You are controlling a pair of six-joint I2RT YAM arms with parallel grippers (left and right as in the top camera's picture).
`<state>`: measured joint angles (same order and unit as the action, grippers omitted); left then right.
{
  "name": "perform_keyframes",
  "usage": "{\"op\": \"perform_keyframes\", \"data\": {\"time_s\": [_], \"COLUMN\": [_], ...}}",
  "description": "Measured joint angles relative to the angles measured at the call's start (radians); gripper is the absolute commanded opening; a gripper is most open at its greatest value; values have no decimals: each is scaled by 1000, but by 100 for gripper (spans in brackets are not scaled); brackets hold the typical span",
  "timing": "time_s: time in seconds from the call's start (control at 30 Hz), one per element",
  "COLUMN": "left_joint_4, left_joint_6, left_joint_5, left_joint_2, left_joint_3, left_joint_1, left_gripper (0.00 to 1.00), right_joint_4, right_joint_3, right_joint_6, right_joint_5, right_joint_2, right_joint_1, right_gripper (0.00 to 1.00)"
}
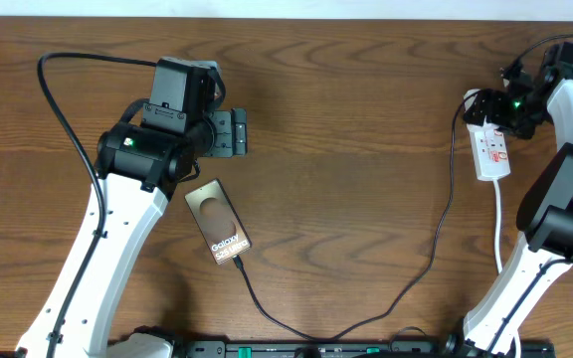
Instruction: Plug charger to phone and switch on socket
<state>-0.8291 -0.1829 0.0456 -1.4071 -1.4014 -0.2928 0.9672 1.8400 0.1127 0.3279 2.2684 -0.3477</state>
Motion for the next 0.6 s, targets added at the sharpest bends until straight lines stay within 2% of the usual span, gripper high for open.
{"op": "perform_keyframes", "data": {"time_s": [0.37,0.6], "left_joint_4": [0,0], "left_joint_6": [0,0], "left_joint_5": [0,0], "left_joint_2": [0,0], "left_joint_3": [0,0], "left_joint_1": [0,0], "left_gripper": [87,87], "right_joint_4": [-36,-16], "right_joint_3": [-63,-57], "right_joint_6": [-43,-140], "right_joint_5": [0,5], "right_joint_2": [-36,-43], "right_joint_1": [-1,-6], "right_gripper": [78,78]}}
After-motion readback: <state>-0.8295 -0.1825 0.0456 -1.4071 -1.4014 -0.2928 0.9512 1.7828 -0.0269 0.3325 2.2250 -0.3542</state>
